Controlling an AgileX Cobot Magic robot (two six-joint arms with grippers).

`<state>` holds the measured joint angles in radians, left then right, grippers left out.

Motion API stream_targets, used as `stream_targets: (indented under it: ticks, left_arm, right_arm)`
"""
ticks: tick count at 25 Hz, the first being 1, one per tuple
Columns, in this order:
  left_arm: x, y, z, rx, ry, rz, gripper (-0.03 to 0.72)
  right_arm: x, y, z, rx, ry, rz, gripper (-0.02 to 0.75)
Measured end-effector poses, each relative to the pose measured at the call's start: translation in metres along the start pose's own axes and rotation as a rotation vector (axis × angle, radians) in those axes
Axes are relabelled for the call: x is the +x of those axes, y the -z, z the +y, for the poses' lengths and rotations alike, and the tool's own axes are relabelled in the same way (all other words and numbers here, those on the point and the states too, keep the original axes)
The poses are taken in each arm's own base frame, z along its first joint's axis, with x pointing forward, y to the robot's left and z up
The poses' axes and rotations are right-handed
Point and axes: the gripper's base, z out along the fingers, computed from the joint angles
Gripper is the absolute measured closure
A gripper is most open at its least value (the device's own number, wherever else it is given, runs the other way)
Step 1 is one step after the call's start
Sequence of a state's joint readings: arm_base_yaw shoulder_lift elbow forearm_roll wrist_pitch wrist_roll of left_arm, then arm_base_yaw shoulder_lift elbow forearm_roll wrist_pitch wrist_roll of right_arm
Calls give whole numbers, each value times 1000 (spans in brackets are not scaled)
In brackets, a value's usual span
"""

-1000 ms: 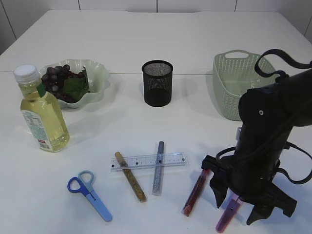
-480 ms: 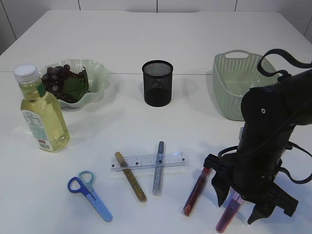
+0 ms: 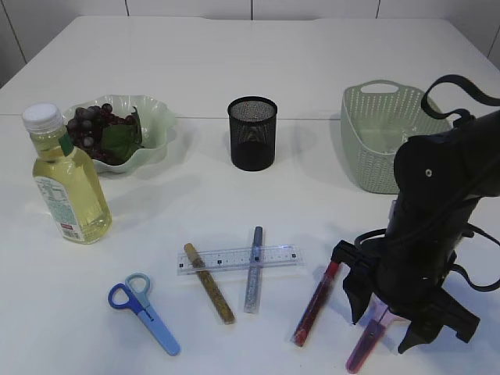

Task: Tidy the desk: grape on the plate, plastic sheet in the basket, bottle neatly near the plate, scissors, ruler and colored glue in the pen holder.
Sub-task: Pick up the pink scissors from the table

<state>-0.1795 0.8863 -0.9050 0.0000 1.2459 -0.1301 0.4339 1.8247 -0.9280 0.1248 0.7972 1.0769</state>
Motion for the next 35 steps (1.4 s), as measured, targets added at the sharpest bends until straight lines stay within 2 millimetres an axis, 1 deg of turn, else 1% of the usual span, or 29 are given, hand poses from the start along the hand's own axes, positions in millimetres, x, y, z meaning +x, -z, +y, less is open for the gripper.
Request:
stream_targets:
  ticks: [20, 29, 32, 35]
  left_arm:
    - [0, 0, 0, 0, 0, 1, 316]
    - [-4, -6, 0, -4, 0, 28, 316]
    - [-4, -6, -1, -3, 0, 26, 316]
    - [-4, -6, -1, -3, 0, 21, 316]
  right_arm:
    - [-2, 0, 5, -50, -14, -14, 249]
    - [-3, 0, 4, -44, 2, -28, 249]
    - [-4, -1, 3, -36, 12, -33, 271]
    - [-4, -1, 3, -28, 17, -32, 317]
